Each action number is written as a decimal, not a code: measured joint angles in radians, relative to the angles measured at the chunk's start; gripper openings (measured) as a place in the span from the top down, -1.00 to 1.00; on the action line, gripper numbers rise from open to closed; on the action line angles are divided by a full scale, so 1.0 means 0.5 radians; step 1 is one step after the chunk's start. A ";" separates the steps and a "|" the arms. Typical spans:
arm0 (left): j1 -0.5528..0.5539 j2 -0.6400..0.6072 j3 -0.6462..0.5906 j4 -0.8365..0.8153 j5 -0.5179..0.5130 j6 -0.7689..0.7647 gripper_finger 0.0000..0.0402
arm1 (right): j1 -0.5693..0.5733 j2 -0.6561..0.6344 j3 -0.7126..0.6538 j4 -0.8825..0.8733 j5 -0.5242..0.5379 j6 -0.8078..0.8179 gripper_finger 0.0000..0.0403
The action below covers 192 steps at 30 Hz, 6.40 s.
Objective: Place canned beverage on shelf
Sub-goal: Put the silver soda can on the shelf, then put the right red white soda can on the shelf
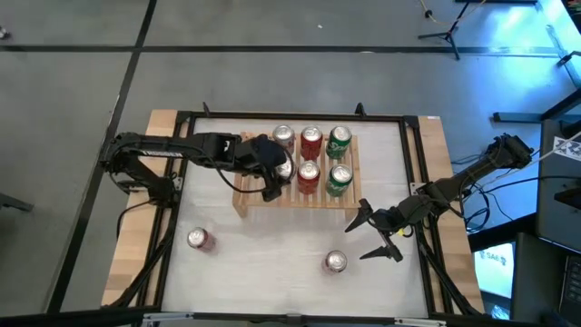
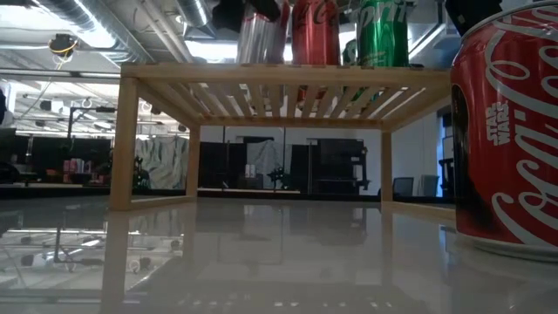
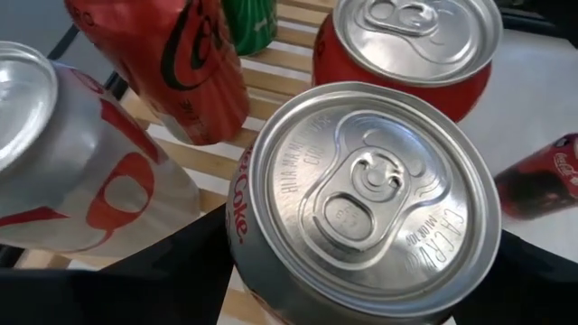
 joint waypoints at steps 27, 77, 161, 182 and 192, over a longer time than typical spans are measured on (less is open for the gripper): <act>0.000 0.003 0.000 -0.005 -0.006 -0.020 -0.67 | 0.000 0.000 0.000 0.000 0.000 0.000 -0.95; -0.576 -0.159 0.544 -0.413 -0.610 -0.055 -0.68 | 0.002 0.001 0.000 0.004 -0.001 0.001 -0.95; -1.272 -0.165 -0.703 1.087 -0.987 -0.625 -0.68 | 0.868 0.999 0.227 0.054 1.485 1.234 -0.55; -1.272 -0.165 -0.703 1.087 -0.987 -0.625 -0.68 | 0.849 0.999 0.227 0.064 1.381 1.149 -0.84; -1.272 -0.165 -0.703 1.088 -0.987 -0.626 -0.68 | 0.849 0.999 0.227 0.077 1.543 1.195 -0.84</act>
